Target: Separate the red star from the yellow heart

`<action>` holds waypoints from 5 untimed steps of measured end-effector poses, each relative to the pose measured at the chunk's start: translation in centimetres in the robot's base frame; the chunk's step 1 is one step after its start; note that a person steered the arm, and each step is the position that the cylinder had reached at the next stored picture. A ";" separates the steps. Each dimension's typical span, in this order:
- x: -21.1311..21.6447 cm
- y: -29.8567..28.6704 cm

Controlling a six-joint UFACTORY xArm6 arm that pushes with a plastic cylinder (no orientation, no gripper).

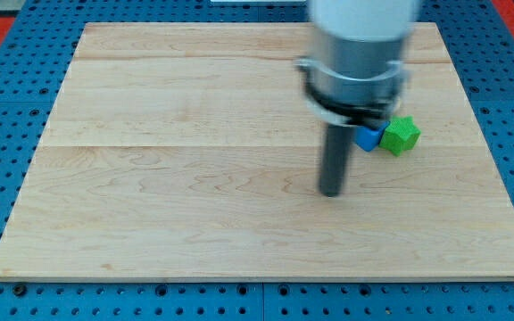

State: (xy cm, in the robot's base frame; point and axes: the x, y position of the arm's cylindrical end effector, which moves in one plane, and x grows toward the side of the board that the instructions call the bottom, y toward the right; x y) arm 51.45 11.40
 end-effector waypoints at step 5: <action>-18.4 6.7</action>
State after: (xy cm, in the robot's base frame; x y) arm 33.01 18.08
